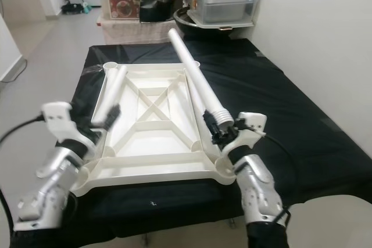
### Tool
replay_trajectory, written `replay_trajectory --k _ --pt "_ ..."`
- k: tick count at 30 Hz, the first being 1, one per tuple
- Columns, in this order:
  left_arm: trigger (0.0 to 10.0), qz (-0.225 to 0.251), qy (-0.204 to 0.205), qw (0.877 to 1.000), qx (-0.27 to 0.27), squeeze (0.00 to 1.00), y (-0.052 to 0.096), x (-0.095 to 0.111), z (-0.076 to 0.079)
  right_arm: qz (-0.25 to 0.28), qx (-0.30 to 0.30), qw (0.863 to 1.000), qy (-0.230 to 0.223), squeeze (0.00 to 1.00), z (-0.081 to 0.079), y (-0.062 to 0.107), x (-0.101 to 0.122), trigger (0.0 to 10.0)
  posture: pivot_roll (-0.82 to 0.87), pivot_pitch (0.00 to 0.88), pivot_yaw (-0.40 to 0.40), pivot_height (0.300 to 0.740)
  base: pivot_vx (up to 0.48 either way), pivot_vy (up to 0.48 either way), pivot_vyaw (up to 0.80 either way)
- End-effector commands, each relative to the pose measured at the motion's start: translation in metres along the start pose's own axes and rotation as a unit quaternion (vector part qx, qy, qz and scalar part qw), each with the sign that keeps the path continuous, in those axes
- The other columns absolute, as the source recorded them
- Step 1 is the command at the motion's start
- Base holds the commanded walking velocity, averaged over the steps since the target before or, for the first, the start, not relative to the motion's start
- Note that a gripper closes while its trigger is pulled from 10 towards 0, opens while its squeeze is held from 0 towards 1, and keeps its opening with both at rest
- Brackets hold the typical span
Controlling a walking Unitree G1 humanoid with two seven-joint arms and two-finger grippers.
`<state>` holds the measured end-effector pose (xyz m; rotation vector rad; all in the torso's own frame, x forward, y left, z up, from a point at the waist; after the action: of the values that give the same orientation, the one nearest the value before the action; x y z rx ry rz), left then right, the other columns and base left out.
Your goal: Building children table
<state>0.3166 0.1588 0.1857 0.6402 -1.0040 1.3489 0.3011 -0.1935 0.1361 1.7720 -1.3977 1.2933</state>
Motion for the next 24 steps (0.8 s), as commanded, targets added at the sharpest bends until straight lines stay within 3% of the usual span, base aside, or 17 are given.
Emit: replay_trajectory --k 1,3,4,5,8,10,17,24 --pt "10.0 -0.01 0.056 0.998 -0.013 0.0 -0.002 -0.004 0.002 -0.015 0.049 0.999 -0.015 0.0 -0.012 0.002 -0.004 0.0 0.05 0.0 -0.025 0.74 0.0 0.0 0.0" --pt "10.0 -0.008 0.074 0.997 -0.019 0.0 -0.003 -0.003 0.003 -0.023 0.059 0.998 -0.017 0.0 -0.014 0.005 -0.006 0.0 0.05 0.0 -0.023 0.74 0.0 0.0 0.0" --pt "8.5 0.004 0.13 0.99 -0.045 0.0 -0.004 0.003 0.008 -0.048 0.09 0.995 -0.02 0.0 -0.018 0.014 -0.012 0.0 0.04 0.0 -0.022 0.74 0.0 0.0 0.0" --pt "9.5 0.007 0.174 0.982 -0.071 0.0 -0.004 0.006 0.012 -0.069 0.112 0.991 -0.029 0.0 -0.021 0.022 -0.017 0.0 0.04 0.0 -0.021 0.74 0.0 0.0 0.0" --pt "9.5 0.009 0.199 0.976 -0.088 0.0 -0.004 0.008 0.015 -0.081 0.126 0.988 -0.035 0.0 -0.023 0.027 -0.019 0.0 0.04 0.0 -0.021 0.74 0.0 0.0 0.0" --pt "10.0 -0.013 0.245 0.965 -0.094 0.0 0.0 0.0 0.014 -0.088 0.149 0.983 -0.06 0.0 -0.027 0.032 -0.018 0.0 0.04 0.0 -0.023 0.74 0.0 0.0 0.0" --pt "10.0 -0.04 0.294 0.95 -0.098 0.0 0.006 -0.011 0.012 -0.085 0.192 0.973 -0.099 0.0 -0.037 0.036 -0.01 0.0 0.05 0.0 -0.027 0.74 0.0 0.0 0.0" --pt "10.0 -0.064 0.328 0.94 -0.064 0.0 0.008 -0.021 -0.002 -0.098 0.229 0.961 -0.118 0.0 -0.044 0.045 -0.008 0.0 0.04 0.0 -0.031 0.74 0.0 0.0 0.0"
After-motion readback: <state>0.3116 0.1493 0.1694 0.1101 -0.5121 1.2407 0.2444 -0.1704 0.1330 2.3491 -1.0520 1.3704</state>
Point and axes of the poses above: a point about 5 cm out from each wrist's last joint towards the gripper, its own y axis pointing back from the gripper into the wrist, its own x axis along the axis of the wrist's last joint, z = x × y, the point moved 1 cm from there along -y, pointing out of the wrist towards the gripper, and after that the axes turned 2 degrees about -y, right-handed, at the moved point
